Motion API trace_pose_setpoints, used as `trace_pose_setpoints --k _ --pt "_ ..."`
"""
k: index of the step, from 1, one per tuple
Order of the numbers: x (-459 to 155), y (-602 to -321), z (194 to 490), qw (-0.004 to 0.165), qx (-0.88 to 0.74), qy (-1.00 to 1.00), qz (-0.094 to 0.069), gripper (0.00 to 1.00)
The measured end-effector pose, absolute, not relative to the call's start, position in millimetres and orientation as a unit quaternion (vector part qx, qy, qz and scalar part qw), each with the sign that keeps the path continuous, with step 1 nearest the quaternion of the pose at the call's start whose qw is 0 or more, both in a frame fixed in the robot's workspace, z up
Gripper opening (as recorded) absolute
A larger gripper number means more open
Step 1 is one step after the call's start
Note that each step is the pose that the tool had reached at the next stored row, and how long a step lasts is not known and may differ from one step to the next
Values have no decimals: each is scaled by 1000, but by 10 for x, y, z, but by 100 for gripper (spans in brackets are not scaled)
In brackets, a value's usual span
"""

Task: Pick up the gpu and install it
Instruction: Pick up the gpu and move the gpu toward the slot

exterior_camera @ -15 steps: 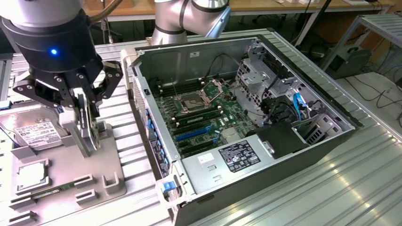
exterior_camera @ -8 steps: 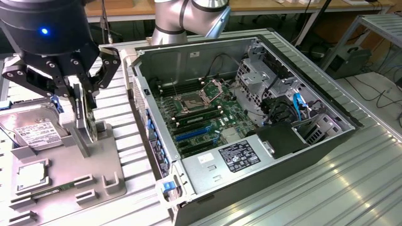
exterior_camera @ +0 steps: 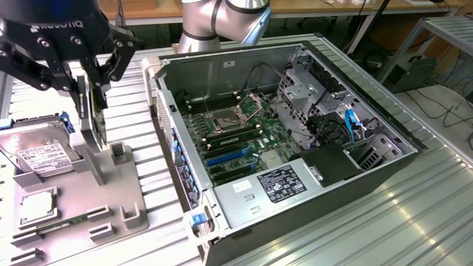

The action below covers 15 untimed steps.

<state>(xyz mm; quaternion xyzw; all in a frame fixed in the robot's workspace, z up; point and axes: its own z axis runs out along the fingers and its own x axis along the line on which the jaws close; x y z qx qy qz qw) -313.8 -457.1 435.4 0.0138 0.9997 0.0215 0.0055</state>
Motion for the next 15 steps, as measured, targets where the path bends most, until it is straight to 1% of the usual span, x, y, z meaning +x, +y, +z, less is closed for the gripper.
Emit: trace_pose_setpoints --k 7,15 --pt "-3122 -4570 4389 6 14 1000 21 28" --pt "-2937 -4571 4389 6 14 1000 22 28"
